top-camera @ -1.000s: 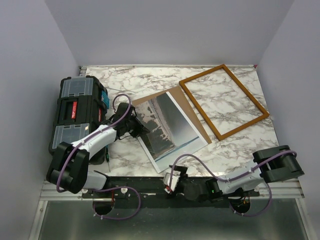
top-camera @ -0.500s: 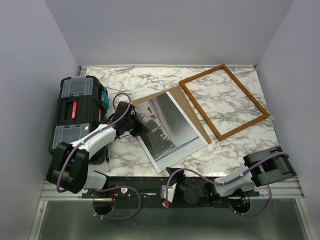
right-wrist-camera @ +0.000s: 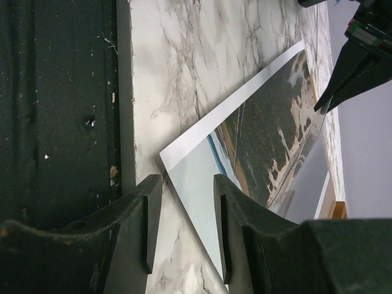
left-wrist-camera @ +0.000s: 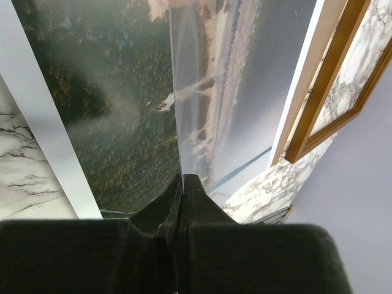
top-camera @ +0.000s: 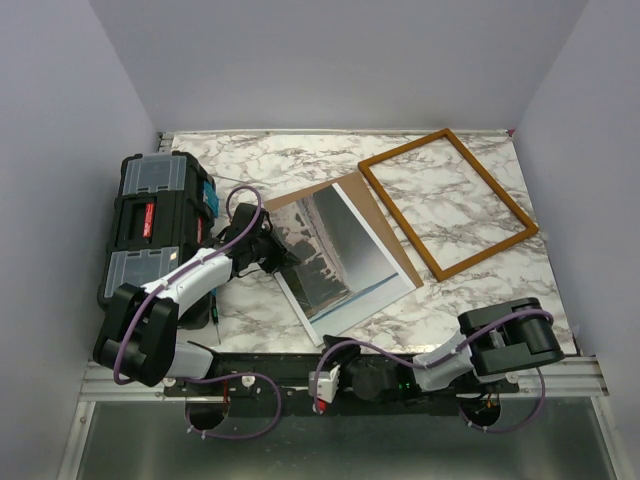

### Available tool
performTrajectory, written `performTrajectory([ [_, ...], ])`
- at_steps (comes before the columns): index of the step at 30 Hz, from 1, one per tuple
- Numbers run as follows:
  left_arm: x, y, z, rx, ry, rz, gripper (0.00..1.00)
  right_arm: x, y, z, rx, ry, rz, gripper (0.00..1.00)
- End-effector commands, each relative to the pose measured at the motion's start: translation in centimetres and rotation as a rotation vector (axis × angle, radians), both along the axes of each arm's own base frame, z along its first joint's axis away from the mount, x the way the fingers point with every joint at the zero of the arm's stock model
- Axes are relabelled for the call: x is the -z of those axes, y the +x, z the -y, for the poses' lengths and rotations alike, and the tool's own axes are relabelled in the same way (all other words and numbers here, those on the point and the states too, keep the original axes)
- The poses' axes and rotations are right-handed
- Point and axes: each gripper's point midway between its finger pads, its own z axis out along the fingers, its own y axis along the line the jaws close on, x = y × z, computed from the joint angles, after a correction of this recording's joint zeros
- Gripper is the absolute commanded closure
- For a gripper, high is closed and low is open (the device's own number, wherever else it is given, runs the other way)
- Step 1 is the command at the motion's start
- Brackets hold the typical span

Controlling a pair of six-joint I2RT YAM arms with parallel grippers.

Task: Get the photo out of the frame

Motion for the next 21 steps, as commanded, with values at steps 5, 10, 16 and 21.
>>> performTrajectory([
  [5, -0.8, 0.1, 0.3, 0.025, -0.016, 0.011, 1.0, 1.8, -0.5, -1.9, -0.084, -0.086, 0.007, 0.59],
  [10, -0.9, 0.1, 0.2, 0.023, -0.014, 0.013, 1.0, 2.3, -0.4, -1.4, -0.091, -0.116, 0.013, 0.58],
  [16, -0.8, 0.1, 0.3, 0.02, -0.015, 0.011, 1.0, 3.7, 0.5, -1.4, -0.079, -0.2, 0.087, 0.58],
  [21, -0.8, 0.0, 0.1, 0.015, -0.009, 0.012, 1.0, 4.6, 1.6, -1.2, -0.05, -0.262, 0.166, 0.6],
])
